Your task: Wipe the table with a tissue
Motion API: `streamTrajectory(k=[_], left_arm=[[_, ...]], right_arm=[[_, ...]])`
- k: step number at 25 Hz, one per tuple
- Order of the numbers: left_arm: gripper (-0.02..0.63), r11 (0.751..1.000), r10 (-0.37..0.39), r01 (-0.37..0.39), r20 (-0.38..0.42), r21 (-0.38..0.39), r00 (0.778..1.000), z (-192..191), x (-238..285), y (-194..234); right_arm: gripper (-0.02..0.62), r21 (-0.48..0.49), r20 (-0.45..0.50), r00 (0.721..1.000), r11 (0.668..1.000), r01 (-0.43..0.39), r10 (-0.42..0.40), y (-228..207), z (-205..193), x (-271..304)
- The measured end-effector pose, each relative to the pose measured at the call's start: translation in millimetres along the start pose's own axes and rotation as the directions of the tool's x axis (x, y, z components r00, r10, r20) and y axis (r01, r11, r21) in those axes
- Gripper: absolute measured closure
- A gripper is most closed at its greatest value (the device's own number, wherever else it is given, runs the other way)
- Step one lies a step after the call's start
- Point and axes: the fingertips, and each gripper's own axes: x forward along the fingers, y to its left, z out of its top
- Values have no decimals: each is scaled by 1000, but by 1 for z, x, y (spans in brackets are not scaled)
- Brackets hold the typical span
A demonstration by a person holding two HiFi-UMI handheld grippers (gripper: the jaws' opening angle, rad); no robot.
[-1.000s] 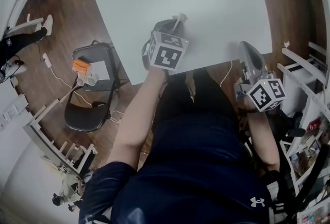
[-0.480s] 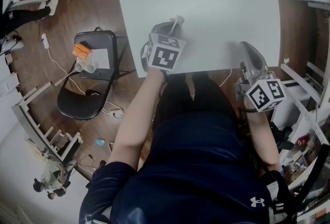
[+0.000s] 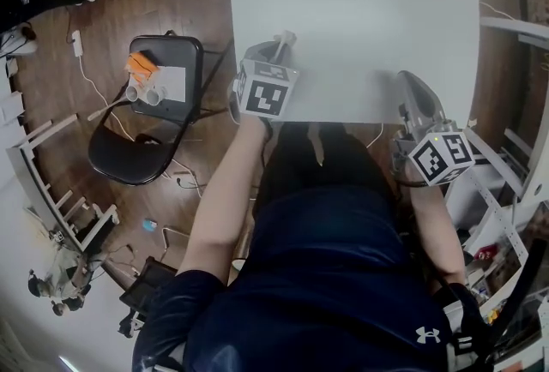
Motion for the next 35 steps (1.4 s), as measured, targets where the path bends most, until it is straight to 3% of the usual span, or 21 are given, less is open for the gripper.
streamTrajectory(k=[16,23,27,31,35], left_arm=[[589,986,107,-109,-25,-129,994,-62,-42,64],[589,954,185,-195,-67,-227,981,-101,-74,107],[589,956,174,-168,4,-242,985,-86,-95,103],[589,973,113,-83,131,-214,985,-54,-113,76],[589,982,48,-1,246,-189,968,-32,-127,44]], right_arm=[[584,-64,-59,989,988,-139,135,65,-4,39],[584,-65,-13,992,990,-129,129,73,9,25],[584,-61,28,994,993,-103,105,69,13,9],[584,-48,84,992,995,-88,92,69,18,-8],[584,-21,145,987,997,-71,74,69,21,-22]])
